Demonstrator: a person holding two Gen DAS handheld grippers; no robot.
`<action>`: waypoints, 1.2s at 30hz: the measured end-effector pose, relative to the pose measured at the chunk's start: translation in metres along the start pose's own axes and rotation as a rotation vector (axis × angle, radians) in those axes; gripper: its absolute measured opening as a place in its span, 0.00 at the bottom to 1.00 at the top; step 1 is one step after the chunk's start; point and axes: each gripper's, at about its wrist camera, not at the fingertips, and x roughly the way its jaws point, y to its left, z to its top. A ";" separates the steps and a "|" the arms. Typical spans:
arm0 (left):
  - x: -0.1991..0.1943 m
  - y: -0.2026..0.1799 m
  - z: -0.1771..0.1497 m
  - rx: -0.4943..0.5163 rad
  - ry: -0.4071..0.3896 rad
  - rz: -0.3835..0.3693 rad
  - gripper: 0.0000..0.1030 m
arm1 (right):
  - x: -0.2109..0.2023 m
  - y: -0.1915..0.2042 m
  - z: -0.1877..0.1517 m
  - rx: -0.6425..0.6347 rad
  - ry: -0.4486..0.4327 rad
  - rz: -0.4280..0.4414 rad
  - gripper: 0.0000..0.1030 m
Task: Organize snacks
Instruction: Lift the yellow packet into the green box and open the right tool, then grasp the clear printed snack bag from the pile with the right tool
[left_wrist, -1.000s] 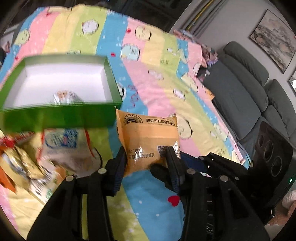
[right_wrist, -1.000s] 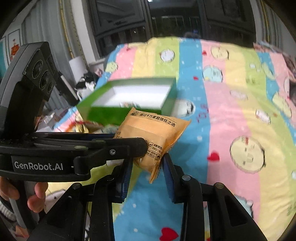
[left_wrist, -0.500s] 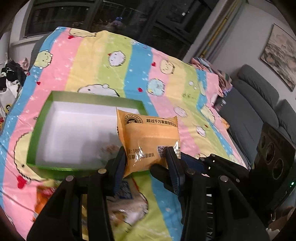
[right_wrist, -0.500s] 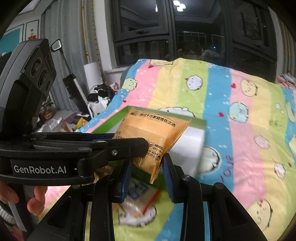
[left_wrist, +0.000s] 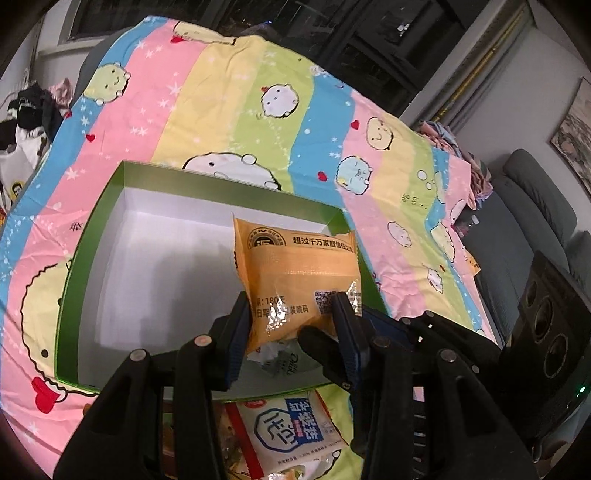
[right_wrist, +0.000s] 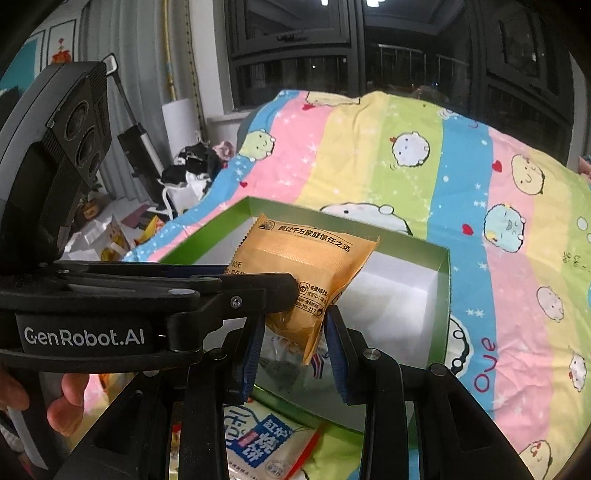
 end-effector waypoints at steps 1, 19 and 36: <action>0.001 0.001 0.000 -0.008 -0.002 0.007 0.46 | 0.002 0.000 0.000 0.002 0.005 0.000 0.34; -0.058 -0.013 -0.012 0.033 -0.127 0.190 0.91 | -0.047 0.013 -0.011 0.032 -0.038 -0.035 0.63; -0.108 -0.003 -0.067 -0.074 -0.102 0.246 0.99 | -0.100 0.022 -0.044 0.070 -0.038 0.015 0.76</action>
